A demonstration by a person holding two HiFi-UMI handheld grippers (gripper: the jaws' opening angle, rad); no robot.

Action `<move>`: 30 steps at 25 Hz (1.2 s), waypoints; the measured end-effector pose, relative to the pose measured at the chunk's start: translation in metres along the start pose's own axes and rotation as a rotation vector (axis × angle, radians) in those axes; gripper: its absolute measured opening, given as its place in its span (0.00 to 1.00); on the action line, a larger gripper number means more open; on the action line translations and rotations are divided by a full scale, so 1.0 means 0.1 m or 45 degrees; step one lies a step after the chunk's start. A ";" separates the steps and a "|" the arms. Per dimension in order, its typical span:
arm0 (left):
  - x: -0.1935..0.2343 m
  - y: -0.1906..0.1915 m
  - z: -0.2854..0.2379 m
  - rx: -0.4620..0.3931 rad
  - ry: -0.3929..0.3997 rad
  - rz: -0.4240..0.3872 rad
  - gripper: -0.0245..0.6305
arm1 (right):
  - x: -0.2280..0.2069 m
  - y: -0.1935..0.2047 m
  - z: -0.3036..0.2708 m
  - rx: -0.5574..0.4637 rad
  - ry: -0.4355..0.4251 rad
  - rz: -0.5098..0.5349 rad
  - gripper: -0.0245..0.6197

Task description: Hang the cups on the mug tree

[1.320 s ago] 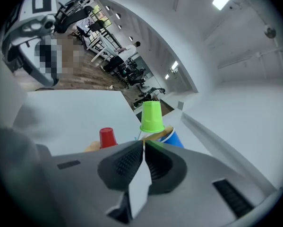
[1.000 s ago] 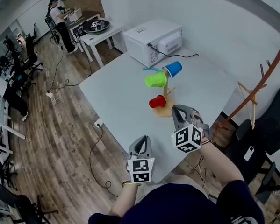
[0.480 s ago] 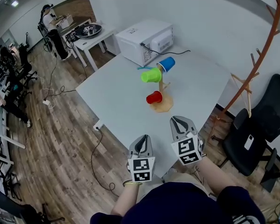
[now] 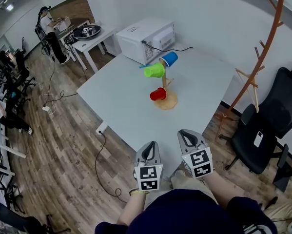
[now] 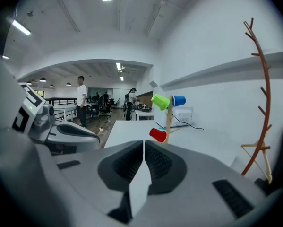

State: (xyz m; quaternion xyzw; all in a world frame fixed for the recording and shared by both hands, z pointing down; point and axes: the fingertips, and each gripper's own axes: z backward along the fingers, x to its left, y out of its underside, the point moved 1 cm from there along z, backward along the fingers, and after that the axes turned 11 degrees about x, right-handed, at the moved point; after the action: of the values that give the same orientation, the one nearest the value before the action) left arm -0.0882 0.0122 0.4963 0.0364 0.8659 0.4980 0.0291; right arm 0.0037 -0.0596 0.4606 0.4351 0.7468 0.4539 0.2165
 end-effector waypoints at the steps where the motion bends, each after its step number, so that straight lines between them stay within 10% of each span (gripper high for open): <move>1: -0.01 0.03 0.03 0.002 0.003 0.001 0.07 | 0.03 0.05 0.03 0.001 -0.005 -0.018 0.09; 30: -0.12 0.11 0.21 -0.031 0.074 0.015 0.07 | 0.24 0.13 0.31 -0.067 -0.085 -0.166 0.08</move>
State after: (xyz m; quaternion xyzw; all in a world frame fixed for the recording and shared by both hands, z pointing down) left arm -0.0741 0.0344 0.4953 0.0267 0.8602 0.5093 0.0015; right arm 0.0197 -0.0215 0.4585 0.3946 0.7536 0.4437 0.2818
